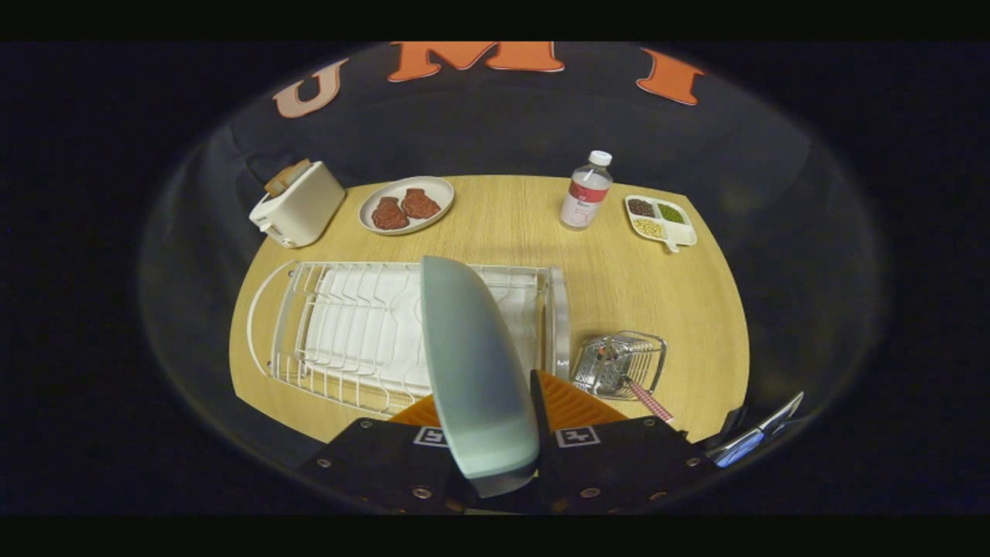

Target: Take the plate from the dish rack, then take the spoon from the basket and place it into the plate.

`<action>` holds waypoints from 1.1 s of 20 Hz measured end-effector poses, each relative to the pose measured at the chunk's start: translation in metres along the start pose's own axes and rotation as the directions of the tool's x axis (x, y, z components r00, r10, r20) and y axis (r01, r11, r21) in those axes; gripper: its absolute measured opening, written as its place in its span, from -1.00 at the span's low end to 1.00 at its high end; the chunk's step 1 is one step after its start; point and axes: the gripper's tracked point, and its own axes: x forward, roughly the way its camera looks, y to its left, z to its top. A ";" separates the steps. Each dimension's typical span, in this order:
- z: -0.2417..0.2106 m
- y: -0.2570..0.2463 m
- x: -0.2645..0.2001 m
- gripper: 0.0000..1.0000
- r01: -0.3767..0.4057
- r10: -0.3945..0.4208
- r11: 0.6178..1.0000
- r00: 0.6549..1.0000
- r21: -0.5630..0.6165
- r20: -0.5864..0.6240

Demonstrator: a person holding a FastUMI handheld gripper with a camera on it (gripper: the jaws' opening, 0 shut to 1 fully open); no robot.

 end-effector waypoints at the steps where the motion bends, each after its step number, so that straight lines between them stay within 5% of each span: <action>1: -0.005 -0.002 -0.009 -0.26 -0.023 0.023 0.999 1.000 0.025 0.004; 11: -0.109 -0.027 -0.043 -0.27 -0.157 0.163 0.980 0.986 0.122 -0.042; 22: -0.191 -0.020 -0.015 -0.28 -0.267 0.300 0.929 0.949 0.258 -0.099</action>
